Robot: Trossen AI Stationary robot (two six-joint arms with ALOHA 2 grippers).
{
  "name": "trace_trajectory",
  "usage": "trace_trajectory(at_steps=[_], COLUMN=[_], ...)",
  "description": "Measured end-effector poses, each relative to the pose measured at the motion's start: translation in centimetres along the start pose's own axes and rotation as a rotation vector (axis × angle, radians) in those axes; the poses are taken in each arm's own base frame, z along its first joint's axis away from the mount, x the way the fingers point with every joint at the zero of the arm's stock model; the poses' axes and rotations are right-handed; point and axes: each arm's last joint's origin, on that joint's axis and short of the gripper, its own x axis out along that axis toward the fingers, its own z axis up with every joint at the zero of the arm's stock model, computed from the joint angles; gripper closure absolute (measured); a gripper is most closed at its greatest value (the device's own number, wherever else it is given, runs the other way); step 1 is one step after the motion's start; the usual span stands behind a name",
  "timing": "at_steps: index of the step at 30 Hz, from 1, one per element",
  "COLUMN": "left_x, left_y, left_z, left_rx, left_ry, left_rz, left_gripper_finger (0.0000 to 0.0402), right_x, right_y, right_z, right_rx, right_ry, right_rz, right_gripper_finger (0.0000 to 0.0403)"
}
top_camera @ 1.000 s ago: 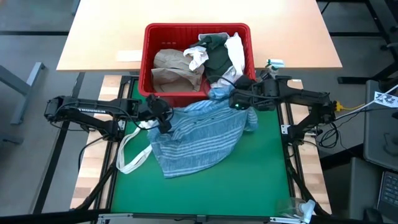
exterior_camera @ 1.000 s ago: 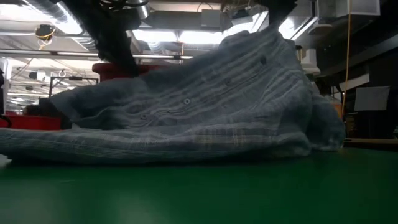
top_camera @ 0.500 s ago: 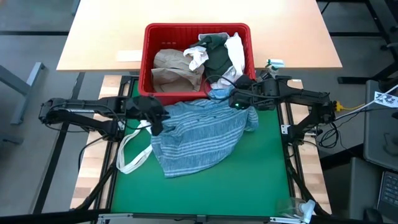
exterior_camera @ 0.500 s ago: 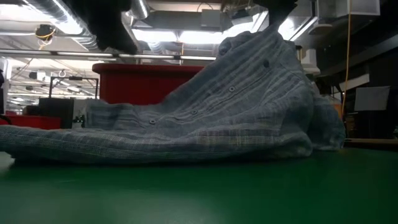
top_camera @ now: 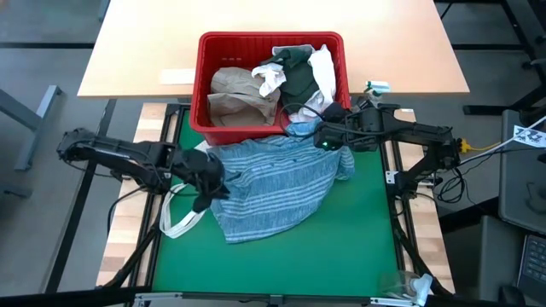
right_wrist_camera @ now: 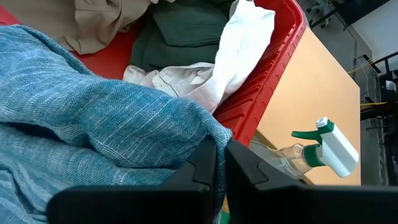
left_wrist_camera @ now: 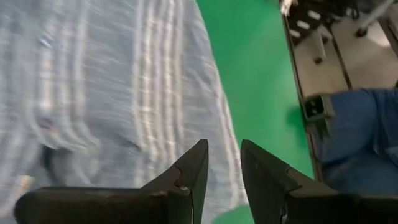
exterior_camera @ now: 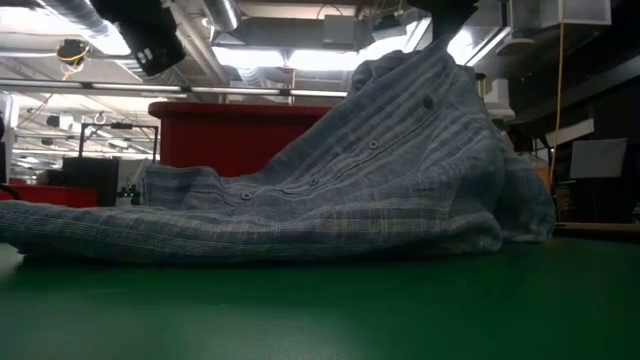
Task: Fold Laundry from Bin
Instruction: Fold the blue polo shirt
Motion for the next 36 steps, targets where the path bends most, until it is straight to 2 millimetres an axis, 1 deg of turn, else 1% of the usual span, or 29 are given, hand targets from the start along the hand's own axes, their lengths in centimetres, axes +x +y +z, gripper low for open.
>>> trace_trajectory(at_steps=[2,9,12,18,23,26,29,36], left_x=[0.7,3.6,5.1,8.6,11.3,12.6,13.6,15.8], left_y=[-0.5,-2.3,-3.0,-4.6,-5.6,-6.1,-6.2,-5.6], left_z=[-0.2,-0.8,-1.4,-3.7,-5.2,-5.9,-6.6,-8.4], left_rx=[-0.012,0.046,0.079,0.148,0.197,0.216,0.232,0.272], left_ry=[0.025,0.09,0.144,0.278,0.304,0.309,0.329,0.37], left_rz=[-0.013,-0.06,-0.069,-0.046,-0.024,-0.028,-0.013,0.117], left_gripper_finger=[0.0295,0.0247,0.0237,0.0234,0.0234,0.0234,0.0234,0.0234], right_x=[0.0,0.0,0.0,0.0,0.0,0.0,0.0,0.0], right_y=[0.0,0.0,0.0,0.0,0.0,0.0,0.0,0.0], right_z=[0.0,0.0,0.0,0.0,0.0,0.0,0.0,0.0], right_rx=[0.0,0.0,-0.001,-0.001,-0.001,-0.001,-0.001,-0.001], right_ry=[0.002,0.007,0.007,0.007,0.007,0.007,0.007,0.007], right_rz=[0.003,0.009,0.01,0.01,0.01,0.01,0.01,0.01], right_gripper_finger=[0.038,0.038,0.038,0.038,0.038,0.038,0.038,0.038])
